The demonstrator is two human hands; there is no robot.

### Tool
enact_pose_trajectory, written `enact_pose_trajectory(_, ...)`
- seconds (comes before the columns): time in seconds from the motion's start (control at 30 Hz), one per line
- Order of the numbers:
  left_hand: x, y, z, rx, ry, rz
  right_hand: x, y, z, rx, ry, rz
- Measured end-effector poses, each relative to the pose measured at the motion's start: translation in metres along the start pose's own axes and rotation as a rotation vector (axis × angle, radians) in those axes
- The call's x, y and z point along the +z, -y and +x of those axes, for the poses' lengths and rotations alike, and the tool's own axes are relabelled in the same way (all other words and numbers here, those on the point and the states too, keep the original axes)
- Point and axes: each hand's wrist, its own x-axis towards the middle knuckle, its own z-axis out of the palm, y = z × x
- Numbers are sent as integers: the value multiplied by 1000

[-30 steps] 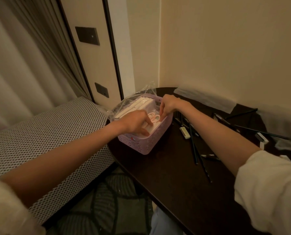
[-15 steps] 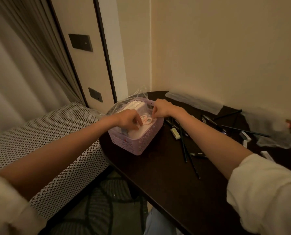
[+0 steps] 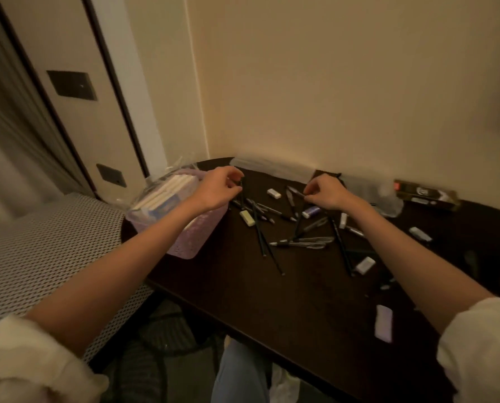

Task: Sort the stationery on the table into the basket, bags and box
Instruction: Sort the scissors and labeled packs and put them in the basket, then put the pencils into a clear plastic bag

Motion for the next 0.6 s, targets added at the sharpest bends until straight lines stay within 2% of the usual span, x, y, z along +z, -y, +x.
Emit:
enact_pose_trajectory(0.23,45,-46,2,128,59,-23,-3,-66,-68,95,-7,11)
enact_pose_trajectory(0.37,74,-61,2,196,161,17,-2,-91,-93,135,-53,17)
enact_pose_trajectory(0.6,122,-61,3,186,266,99,9,-116,-112,176,-89,33)
